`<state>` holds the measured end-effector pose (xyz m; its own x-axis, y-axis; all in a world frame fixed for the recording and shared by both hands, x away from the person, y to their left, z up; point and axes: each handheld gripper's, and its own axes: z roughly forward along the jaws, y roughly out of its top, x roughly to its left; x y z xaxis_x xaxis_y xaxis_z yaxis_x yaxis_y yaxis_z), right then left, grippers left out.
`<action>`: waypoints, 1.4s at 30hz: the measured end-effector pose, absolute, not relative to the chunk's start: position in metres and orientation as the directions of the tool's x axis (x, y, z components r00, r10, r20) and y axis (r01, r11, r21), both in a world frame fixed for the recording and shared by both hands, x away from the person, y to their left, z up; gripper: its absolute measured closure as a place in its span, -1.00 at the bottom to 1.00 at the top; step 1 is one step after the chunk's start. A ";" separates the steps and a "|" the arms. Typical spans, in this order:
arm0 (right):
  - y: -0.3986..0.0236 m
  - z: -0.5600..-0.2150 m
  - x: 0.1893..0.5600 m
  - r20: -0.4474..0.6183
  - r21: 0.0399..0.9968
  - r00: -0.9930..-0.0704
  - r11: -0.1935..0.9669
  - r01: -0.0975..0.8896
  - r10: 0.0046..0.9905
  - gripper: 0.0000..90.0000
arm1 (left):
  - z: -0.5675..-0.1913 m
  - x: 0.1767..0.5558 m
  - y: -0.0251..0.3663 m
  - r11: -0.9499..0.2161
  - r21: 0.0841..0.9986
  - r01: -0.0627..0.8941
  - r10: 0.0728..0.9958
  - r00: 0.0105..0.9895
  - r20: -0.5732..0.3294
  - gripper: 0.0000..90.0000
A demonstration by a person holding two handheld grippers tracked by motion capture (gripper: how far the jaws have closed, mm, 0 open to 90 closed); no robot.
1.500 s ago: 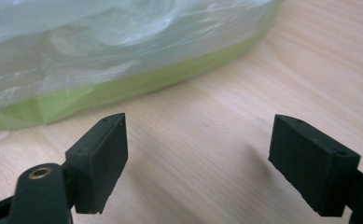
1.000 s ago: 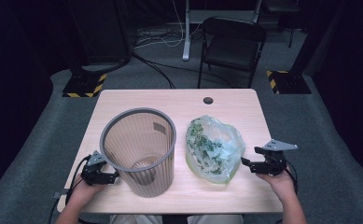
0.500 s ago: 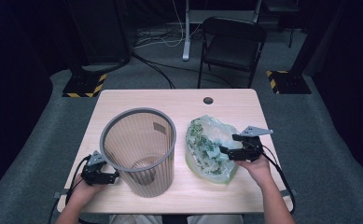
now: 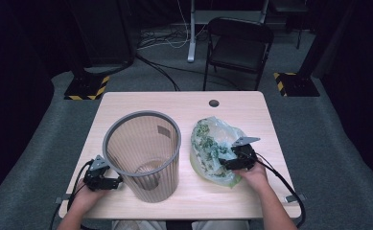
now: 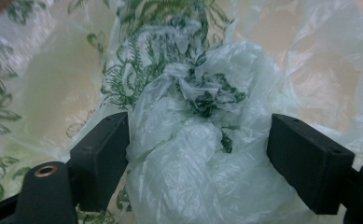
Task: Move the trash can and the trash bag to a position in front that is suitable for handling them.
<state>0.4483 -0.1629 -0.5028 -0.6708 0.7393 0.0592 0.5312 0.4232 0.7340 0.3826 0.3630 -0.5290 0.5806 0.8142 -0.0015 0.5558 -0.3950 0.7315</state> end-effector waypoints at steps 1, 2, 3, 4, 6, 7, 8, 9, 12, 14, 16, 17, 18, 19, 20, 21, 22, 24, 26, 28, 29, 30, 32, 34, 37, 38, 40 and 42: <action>-0.162 -0.504 0.448 0.057 0.730 -0.670 0.427 0.534 0.740 -0.50 | -0.529 0.383 0.363 -0.395 0.732 0.556 0.814 0.581 -0.002 -0.69; -0.161 -0.505 0.448 0.054 0.726 -0.673 0.434 0.534 0.738 -0.48 | -0.529 0.383 0.363 -0.395 0.732 0.556 0.814 0.581 -0.002 -0.69; -0.160 -0.506 0.447 0.050 0.722 -0.674 0.440 0.534 0.737 -0.45 | -0.529 0.383 0.363 -0.395 0.732 0.556 0.814 0.581 -0.002 -0.69; -0.160 -0.507 0.447 0.041 0.721 -0.677 0.447 0.529 0.735 -0.40 | -0.529 0.383 0.363 -0.396 0.731 0.556 0.814 0.581 -0.002 -0.69; -0.159 -0.508 0.447 0.033 0.715 -0.681 0.459 0.527 0.732 -0.28 | -0.529 0.383 0.363 -0.395 0.733 0.554 0.813 0.583 -0.002 -0.69; -0.159 -0.509 0.447 0.025 0.713 -0.680 0.464 0.526 0.733 -0.22 | -0.529 0.382 0.363 -0.395 0.733 0.555 0.813 0.582 -0.003 -0.69; -0.159 -0.509 0.447 0.015 0.709 -0.680 0.471 0.524 0.733 -0.13 | -0.529 0.382 0.363 -0.395 0.733 0.554 0.813 0.583 -0.002 -0.69; -0.159 -0.509 0.447 0.015 0.709 -0.680 0.471 0.524 0.733 -0.13 | -0.529 0.382 0.363 -0.395 0.733 0.554 0.813 0.583 -0.002 -0.69; -0.162 -0.504 0.444 -0.008 0.691 -0.698 0.509 0.514 0.716 0.26 | -0.529 0.383 0.363 -0.397 0.731 0.555 0.812 0.583 -0.002 -0.69; -0.163 -0.502 0.444 -0.006 0.682 -0.704 0.518 0.516 0.710 0.31 | -0.529 0.383 0.363 -0.399 0.730 0.555 0.812 0.584 -0.001 -0.69; -0.168 -0.497 0.442 -0.009 0.666 -0.715 0.537 0.517 0.699 0.42 | -0.529 0.383 0.363 -0.400 0.728 0.557 0.812 0.584 -0.001 -0.69; -0.171 -0.495 0.441 -0.006 0.663 -0.718 0.541 0.518 0.696 0.46 | -0.529 0.383 0.362 -0.395 0.729 0.559 0.814 0.581 -0.005 -0.69; -0.178 -0.491 0.438 -0.003 0.649 -0.722 0.551 0.525 0.692 0.49 | -0.528 0.383 0.362 -0.397 0.727 0.561 0.814 0.580 -0.004 -0.69; -0.178 -0.491 0.438 -0.003 0.649 -0.722 0.551 0.525 0.692 0.49 | -0.528 0.384 0.362 -0.402 0.722 0.562 0.813 0.582 -0.001 -0.69; -0.186 -0.490 0.433 -0.025 0.629 -0.717 0.568 0.531 0.697 0.50 | -0.527 0.384 0.361 -0.402 0.721 0.564 0.812 0.583 -0.003 -0.66; -0.191 -0.489 0.431 -0.029 0.626 -0.710 0.566 0.535 0.703 0.50 | -0.527 0.384 0.361 -0.402 0.721 0.564 0.812 0.583 -0.003 -0.65; -0.196 -0.488 0.427 -0.025 0.629 -0.699 0.555 0.545 0.715 0.50 | -0.527 0.384 0.360 -0.408 0.718 0.565 0.810 0.587 -0.001 -0.64; -0.209 -0.486 0.421 -0.004 0.639 -0.682 0.527 0.561 0.731 0.51 | -0.525 0.386 0.360 -0.415 0.710 0.569 0.808 0.589 -0.001 -0.63; -0.222 -0.485 0.414 0.017 0.651 -0.669 0.499 0.572 0.743 0.51 | -0.524 0.387 0.359 -0.413 0.703 0.579 0.812 0.583 -0.003 -0.59; -0.234 -0.485 0.407 0.032 0.658 -0.652 0.475 0.585 0.758 0.52 | -0.523 0.388 0.359 -0.413 0.694 0.589 0.816 0.578 -0.005 -0.56; -0.234 -0.485 0.407 0.032 0.658 -0.652 0.475 0.585 0.758 0.52 | -0.523 0.388 0.359 -0.413 0.694 0.589 0.816 0.578 -0.005 -0.54; -0.244 -0.486 0.401 0.052 0.667 -0.639 0.449 0.594 0.768 0.52 | -0.522 0.388 0.359 -0.415 0.691 0.592 0.816 0.578 -0.005 -0.51; -0.252 -0.489 0.394 0.058 0.674 -0.623 0.430 0.601 0.780 0.52 | -0.519 0.390 0.359 -0.411 0.680 0.607 0.820 0.572 -0.014 -0.43; -0.256 -0.492 0.389 0.052 0.677 -0.620 0.429 0.599 0.783 0.51 | -0.517 0.392 0.360 -0.378 0.675 0.633 0.832 0.552 -0.052 -0.38; -0.256 -0.494 0.386 0.021 0.673 -0.630 0.455 0.583 0.777 0.48 | -0.514 0.393 0.363 -0.350 0.667 0.658 0.836 0.541 -0.094 -0.24; -0.256 -0.495 0.386 0.016 0.673 -0.632 0.459 0.580 0.775 0.47 | -0.513 0.392 0.363 -0.346 0.671 0.656 0.837 0.539 -0.096 -0.24; -0.255 -0.497 0.387 0.021 0.673 -0.636 0.459 0.580 0.771 0.40 | -0.508 0.391 0.365 -0.330 0.693 0.641 0.832 0.544 -0.106 -0.21; -0.254 -0.497 0.387 0.029 0.675 -0.634 0.453 0.583 0.772 0.38 | -0.505 0.390 0.366 -0.316 0.707 0.632 0.829 0.546 -0.118 -0.20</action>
<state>0.3870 -0.2543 -0.4975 -0.6344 0.7725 0.0290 0.5825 0.4530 0.6748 0.3900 0.3661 -0.5055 0.5460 0.8295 -0.1176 0.6323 -0.3160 0.7073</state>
